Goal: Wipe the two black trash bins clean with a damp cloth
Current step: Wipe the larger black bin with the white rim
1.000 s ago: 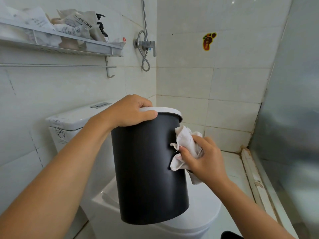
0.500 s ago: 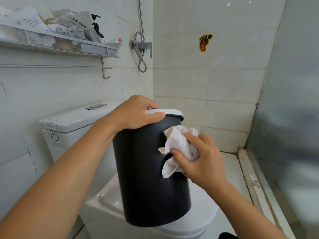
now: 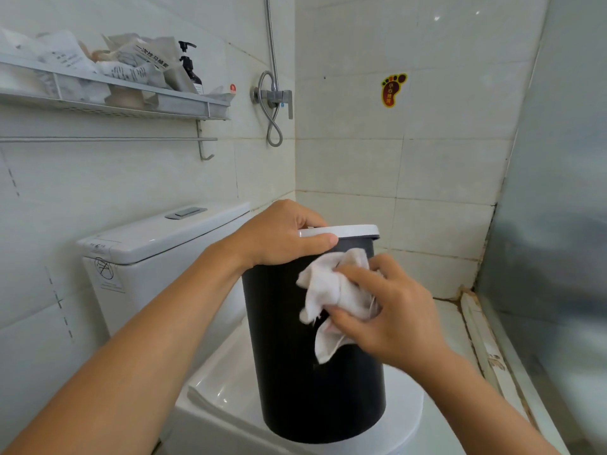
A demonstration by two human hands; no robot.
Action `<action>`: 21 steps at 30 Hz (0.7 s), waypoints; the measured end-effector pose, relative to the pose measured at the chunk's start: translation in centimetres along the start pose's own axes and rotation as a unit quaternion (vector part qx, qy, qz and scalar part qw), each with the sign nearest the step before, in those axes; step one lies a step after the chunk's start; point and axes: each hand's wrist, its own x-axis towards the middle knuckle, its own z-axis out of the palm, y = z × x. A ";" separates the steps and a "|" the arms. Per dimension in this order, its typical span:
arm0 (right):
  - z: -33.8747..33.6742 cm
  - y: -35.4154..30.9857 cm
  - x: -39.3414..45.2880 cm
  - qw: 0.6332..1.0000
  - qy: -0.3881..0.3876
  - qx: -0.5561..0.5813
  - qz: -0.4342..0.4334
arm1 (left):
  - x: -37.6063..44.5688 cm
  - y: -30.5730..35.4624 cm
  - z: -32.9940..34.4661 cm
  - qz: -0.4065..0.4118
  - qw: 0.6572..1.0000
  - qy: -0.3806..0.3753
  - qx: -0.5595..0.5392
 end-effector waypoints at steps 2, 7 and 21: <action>-0.1 1.3 0.8 0.995 0.040 0.032 0.087 | 0.0 0.2 0.2 0.008 1.000 -0.001 0.009; -0.1 4.6 1.7 0.977 0.062 0.057 0.194 | -0.2 0.1 -0.2 0.004 1.000 -0.007 0.020; 0.4 -0.3 -4.7 0.984 -0.101 -0.024 -0.145 | 0.2 -0.6 -0.5 -0.012 0.998 0.035 0.044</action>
